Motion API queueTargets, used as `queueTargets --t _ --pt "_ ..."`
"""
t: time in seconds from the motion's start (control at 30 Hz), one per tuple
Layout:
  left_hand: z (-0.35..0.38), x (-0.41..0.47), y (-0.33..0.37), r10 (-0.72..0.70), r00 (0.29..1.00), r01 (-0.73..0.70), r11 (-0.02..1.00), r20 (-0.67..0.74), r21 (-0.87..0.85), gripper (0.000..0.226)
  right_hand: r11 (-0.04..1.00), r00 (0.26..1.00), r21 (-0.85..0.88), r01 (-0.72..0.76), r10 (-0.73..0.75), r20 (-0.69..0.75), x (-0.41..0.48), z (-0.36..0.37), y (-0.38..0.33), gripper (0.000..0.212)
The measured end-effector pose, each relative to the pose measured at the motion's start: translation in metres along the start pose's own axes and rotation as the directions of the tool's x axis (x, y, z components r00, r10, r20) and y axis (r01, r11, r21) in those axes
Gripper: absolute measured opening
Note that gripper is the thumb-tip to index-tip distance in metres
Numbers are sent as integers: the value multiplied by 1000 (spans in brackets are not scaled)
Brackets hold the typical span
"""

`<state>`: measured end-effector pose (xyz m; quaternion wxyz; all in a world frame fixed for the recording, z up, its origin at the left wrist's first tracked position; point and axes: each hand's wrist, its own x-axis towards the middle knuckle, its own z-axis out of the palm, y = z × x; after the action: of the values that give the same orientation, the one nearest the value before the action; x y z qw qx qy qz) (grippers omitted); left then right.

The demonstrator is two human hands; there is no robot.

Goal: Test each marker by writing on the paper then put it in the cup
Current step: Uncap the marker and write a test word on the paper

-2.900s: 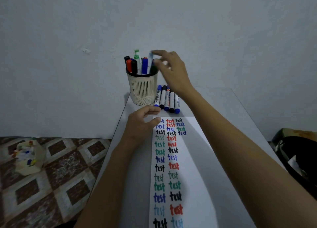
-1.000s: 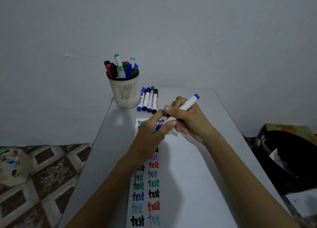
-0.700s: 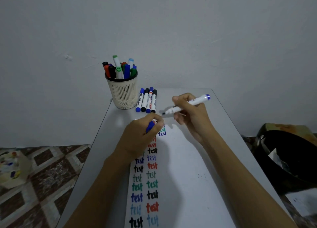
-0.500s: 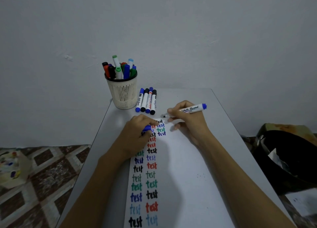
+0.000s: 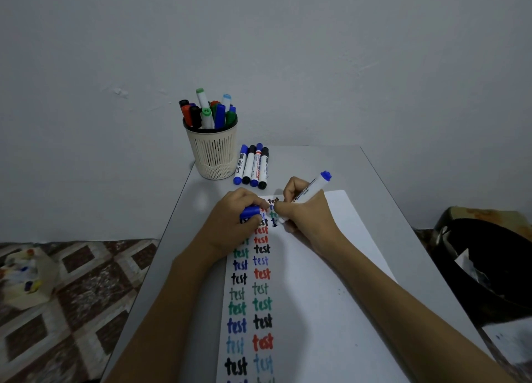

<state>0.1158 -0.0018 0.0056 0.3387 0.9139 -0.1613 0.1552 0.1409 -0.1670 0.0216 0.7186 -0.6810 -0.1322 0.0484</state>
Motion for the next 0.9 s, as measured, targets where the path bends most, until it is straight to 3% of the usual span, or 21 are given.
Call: queueTargets --t 0.2,0.4,0.53,0.7,0.9 --pt "1 1 0 7 1000 -7 1000 -14 11 22 997 999 -67 34 -32 26 0 1 1 33" --pt "0 1 2 -9 1000 9 1000 -5 12 31 968 993 -221 119 -114 38 0 5 1 35" --pt "0 1 1 -6 1000 6 1000 -6 11 27 984 993 -133 119 -115 36 1 2 2 32" --pt "1 1 -1 14 999 -14 1000 -30 4 22 963 989 -225 150 -143 47 1 5 4 35" --pt "1 2 -2 15 999 -16 1000 -39 -11 21 979 992 -161 127 -122 38 1 1 3 38"
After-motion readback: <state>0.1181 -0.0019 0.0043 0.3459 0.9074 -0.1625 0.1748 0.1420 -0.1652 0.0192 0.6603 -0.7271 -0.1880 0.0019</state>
